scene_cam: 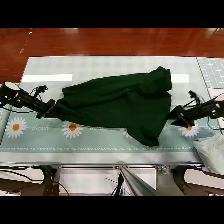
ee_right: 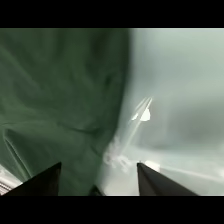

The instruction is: Fold the shirts.

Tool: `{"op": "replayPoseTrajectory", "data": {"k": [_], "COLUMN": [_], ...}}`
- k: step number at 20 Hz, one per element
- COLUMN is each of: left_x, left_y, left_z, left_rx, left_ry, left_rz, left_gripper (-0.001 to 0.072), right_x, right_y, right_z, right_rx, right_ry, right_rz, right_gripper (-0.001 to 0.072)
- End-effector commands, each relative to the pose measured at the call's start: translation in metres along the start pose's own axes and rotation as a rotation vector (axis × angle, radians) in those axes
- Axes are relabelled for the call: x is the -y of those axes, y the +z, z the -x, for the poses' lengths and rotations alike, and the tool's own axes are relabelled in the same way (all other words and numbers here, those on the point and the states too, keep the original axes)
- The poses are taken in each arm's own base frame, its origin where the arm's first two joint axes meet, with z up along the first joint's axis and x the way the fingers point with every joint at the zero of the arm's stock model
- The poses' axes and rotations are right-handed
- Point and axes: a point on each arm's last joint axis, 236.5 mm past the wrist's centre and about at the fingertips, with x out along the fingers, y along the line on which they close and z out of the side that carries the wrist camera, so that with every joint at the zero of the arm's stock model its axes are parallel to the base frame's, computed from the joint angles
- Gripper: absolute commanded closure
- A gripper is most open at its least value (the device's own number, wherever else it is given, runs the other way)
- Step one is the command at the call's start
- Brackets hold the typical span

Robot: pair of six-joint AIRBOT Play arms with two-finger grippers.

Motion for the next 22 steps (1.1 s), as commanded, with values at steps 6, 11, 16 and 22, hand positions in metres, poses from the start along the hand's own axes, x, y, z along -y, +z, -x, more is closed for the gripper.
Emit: {"op": "replayPoseTrajectory", "data": {"k": [6,11,16,22], "left_x": [0.011,0.096,0.27,0.378], "left_y": [0.009,0.038,-0.028,-0.242], "left_z": [0.019,0.129,0.312,0.446], "left_rx": [0.065,0.424,1.09,1.804], "left_ry": [0.017,0.032,-0.036,0.006], "left_rz": [-0.066,-0.296,-0.688,-0.982], "left_gripper": [0.0673,0.0673,0.0673,0.0674], "right_x": [-0.047,-0.13,-0.273,-0.375], "right_y": [0.031,0.057,0.025,-0.141], "right_z": [-0.046,0.06,0.292,0.485], "right_rx": [0.165,0.338,1.003,1.695], "right_ry": [0.013,0.08,0.065,0.066], "right_rz": [0.053,0.351,0.738,1.004], "right_gripper": [0.0697,0.0697,0.0697,0.0698]}}
